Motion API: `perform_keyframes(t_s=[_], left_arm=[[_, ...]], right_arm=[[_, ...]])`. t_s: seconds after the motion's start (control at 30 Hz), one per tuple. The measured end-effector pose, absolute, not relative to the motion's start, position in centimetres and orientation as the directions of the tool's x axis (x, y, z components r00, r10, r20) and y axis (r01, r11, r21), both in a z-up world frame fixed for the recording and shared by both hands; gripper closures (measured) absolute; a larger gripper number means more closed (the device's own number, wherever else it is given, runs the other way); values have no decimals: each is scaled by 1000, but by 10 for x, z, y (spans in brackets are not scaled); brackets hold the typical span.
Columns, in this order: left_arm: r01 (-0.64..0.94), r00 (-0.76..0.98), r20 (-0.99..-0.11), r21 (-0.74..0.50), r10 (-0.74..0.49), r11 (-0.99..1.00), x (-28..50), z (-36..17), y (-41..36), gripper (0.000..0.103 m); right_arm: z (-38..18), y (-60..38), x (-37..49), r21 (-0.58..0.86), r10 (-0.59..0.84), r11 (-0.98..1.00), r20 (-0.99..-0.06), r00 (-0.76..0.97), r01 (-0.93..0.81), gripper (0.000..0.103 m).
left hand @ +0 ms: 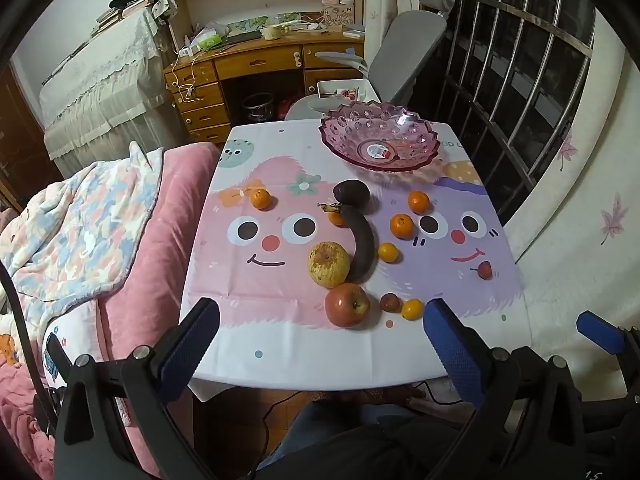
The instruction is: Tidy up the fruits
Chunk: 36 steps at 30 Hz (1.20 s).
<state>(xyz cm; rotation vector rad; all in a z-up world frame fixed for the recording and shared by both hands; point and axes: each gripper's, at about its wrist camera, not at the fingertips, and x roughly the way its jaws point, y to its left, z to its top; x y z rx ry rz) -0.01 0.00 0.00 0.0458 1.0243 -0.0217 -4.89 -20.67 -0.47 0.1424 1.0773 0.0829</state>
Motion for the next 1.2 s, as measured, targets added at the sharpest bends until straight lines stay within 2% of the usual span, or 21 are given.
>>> perform_keyframes(t_s=[1.2], left_arm=[[45,511,-860,20,-6,999,-3,1,7,2]], right_arm=[[-4,-203,-47,155,134,988,-868,478,4,0]])
